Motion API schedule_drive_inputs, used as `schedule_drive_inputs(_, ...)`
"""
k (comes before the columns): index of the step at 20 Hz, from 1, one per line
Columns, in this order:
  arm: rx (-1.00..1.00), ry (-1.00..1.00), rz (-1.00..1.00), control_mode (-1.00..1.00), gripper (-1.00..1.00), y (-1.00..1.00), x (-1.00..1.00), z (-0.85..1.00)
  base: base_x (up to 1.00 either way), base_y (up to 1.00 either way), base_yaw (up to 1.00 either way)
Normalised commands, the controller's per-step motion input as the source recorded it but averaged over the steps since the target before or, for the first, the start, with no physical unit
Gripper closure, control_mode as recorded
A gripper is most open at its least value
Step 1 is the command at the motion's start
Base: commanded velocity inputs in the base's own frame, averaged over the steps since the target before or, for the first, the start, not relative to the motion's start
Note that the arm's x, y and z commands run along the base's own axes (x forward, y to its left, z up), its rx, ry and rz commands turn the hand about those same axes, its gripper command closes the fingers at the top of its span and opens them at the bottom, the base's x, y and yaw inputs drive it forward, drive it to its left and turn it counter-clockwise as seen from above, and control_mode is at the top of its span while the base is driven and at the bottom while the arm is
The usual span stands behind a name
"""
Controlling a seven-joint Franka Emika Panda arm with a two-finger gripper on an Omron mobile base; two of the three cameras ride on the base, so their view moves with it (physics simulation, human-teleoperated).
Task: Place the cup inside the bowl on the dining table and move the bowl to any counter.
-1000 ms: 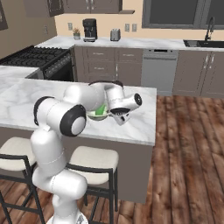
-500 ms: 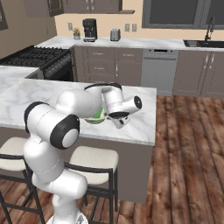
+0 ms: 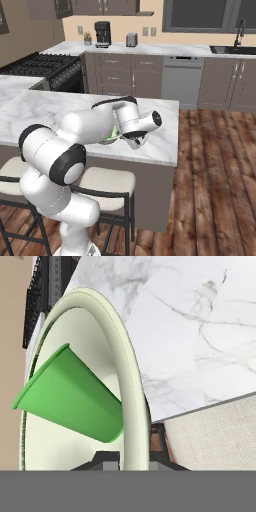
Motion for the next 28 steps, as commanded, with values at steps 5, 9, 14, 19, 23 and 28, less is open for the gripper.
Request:
schedule_drive_inputs(5,0.0,0.0,0.0,-1.0,1.0,-0.01,0.0,0.0,0.0,0.0,0.0)
schedule_drive_inputs(9,0.0,0.0,0.0,-1.0,1.0,0.0,0.0,0.0,0.0,0.0,0.0)
schedule_drive_inputs(14,0.0,0.0,0.0,-1.0,1.0,0.0,0.0,0.0,0.0,0.0,0.0)
schedule_drive_inputs(19,0.0,0.0,0.0,1.0,1.0,0.0,0.0,0.0,0.0,0.0,0.0)
schedule_drive_inputs(23,0.0,0.0,0.0,1.0,1.0,0.0,0.0,0.0,-0.12,0.0,0.0)
schedule_drive_inputs(28,0.0,0.0,0.0,1.0,1.0,0.0,0.0,0.0,-0.56,-0.4,0.0)
